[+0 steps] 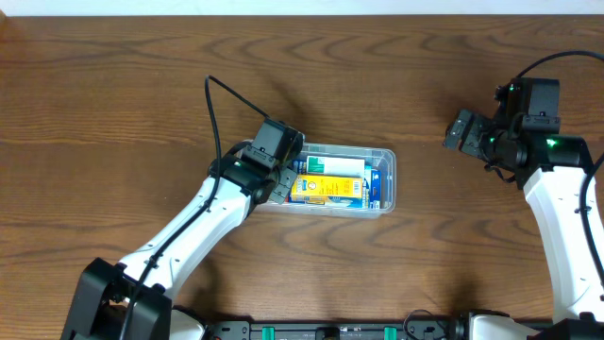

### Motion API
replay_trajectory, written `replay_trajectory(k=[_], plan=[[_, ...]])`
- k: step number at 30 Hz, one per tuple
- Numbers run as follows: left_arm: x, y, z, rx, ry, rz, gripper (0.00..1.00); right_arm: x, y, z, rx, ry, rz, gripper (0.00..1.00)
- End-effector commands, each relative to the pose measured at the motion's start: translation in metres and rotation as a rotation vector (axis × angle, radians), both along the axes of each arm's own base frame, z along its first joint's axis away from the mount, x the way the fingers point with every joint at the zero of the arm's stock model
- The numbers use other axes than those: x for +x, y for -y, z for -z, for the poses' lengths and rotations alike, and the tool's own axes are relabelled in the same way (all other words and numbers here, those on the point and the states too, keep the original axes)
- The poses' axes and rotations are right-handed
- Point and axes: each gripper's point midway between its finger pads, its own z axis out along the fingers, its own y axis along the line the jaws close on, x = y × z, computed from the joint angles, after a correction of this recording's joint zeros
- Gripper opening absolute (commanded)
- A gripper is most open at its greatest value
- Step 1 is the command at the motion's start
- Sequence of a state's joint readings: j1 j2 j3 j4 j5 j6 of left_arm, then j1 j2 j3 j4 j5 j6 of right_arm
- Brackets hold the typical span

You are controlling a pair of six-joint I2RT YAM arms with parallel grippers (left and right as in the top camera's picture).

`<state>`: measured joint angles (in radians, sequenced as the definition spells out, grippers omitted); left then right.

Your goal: Pack container

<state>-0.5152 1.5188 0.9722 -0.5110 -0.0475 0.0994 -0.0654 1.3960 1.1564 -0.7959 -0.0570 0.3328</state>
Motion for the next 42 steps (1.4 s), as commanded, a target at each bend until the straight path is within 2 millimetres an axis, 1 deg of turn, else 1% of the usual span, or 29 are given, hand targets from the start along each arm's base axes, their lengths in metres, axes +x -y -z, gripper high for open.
replay_trajectory(k=[1,3,6,15,18,20,22,23,25,27,28,29,30,31,34,35,36,40,42], plan=[[-0.008,0.025,-0.001,-0.091,-0.029,0.049,0.19,0.0,0.001,-0.002,0.011,0.004,0.011,0.99],[-0.013,0.037,-0.003,-0.134,-0.042,0.084,0.2,0.0,0.001,-0.002,0.011,0.004,0.011,0.99],[-0.019,0.046,-0.004,-0.154,-0.054,0.114,0.2,0.0,0.001,-0.002,0.011,0.004,0.011,0.99],[-0.026,0.057,-0.006,-0.163,-0.053,0.149,0.2,0.0,0.001,-0.002,0.011,0.004,0.011,0.99],[-0.024,0.056,-0.007,-0.158,-0.045,0.145,0.2,0.0,0.001,-0.002,0.011,0.004,0.011,0.99],[-0.021,0.051,-0.009,-0.135,-0.023,0.13,0.2,0.0,0.001,-0.002,0.011,0.004,0.011,0.99],[-0.015,0.047,-0.014,-0.116,0.011,0.115,0.31,0.0,0.001,-0.002,0.011,0.004,0.011,0.99],[-0.012,0.045,-0.02,-0.11,0.033,0.108,0.33,0.0,0.001,-0.002,0.011,0.003,0.011,0.99],[-0.005,0.042,-0.035,-0.104,0.089,0.09,0.38,0.0,0.001,-0.002,0.011,0.003,0.011,0.99],[0.002,0.035,-0.057,-0.095,0.165,0.064,0.39,0.0,0.001,-0.002,0.011,0.003,0.011,0.99],[0.006,0.031,-0.072,-0.092,0.212,0.047,0.41,0.0,0.001,-0.002,0.011,0.003,0.011,0.99],[0.008,0.028,-0.082,-0.092,0.247,0.034,0.5,0.0,0.001,-0.002,0.011,0.004,0.011,0.99],[0.009,0.023,-0.098,-0.095,0.293,0.017,0.89,0.0,0.001,-0.002,0.011,0.004,0.011,0.99],[0.01,0.018,-0.114,-0.102,0.338,-0.002,0.98,0.0,0.001,-0.002,0.011,0.003,0.011,0.99],[0.008,-0.004,-0.155,-0.155,0.444,-0.099,0.98,0.0,0.001,-0.002,0.011,0.004,0.011,0.99],[0.005,-0.015,-0.168,-0.173,0.476,-0.141,0.98,0.0,0.001,-0.002,0.011,0.003,0.011,0.99],[0.0,-0.031,-0.183,-0.194,0.512,-0.197,0.98,0.0,0.001,-0.002,0.011,0.003,0.011,0.99],[-0.02,-0.079,-0.219,-0.227,0.609,-0.314,0.98,0.0,0.001,-0.002,0.011,0.003,0.011,0.99],[-0.031,-0.098,-0.233,-0.239,0.657,-0.359,0.98,0.0,0.001,-0.002,0.011,0.003,0.011,0.99]])
